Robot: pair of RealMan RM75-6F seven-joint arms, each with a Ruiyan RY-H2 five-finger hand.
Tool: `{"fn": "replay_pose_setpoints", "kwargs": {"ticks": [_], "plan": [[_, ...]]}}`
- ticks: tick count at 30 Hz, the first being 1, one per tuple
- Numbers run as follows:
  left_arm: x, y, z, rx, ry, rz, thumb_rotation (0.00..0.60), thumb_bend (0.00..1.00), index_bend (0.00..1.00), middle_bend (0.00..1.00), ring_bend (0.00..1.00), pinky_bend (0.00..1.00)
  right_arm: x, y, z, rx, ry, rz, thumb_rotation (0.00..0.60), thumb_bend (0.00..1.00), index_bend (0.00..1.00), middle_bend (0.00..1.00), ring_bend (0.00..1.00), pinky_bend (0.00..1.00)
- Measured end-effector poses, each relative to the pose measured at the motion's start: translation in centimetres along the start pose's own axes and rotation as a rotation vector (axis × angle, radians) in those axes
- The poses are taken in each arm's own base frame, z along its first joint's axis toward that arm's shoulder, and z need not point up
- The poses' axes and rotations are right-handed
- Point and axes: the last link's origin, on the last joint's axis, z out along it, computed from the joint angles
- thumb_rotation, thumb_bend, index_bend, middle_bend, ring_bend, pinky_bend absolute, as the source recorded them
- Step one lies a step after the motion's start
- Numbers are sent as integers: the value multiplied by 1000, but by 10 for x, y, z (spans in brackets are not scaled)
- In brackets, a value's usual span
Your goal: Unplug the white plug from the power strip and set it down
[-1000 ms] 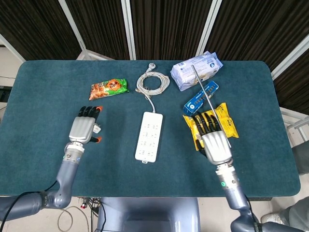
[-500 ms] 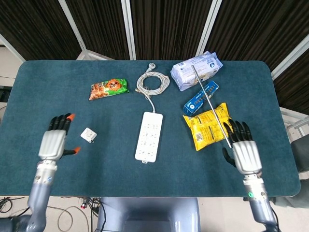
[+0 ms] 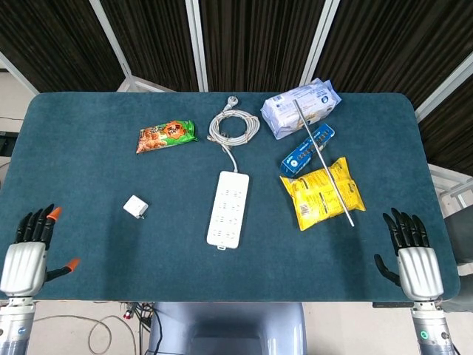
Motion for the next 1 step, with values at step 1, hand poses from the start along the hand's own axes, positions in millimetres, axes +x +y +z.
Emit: {"fn": "replay_pose_setpoints", "kwargs": {"ticks": [1], "plan": [[0,-2,0,-3,1,7,600,0,0,0,0,12,1,1,1,-1,5,2,600,398,0,0,0,0]]}}
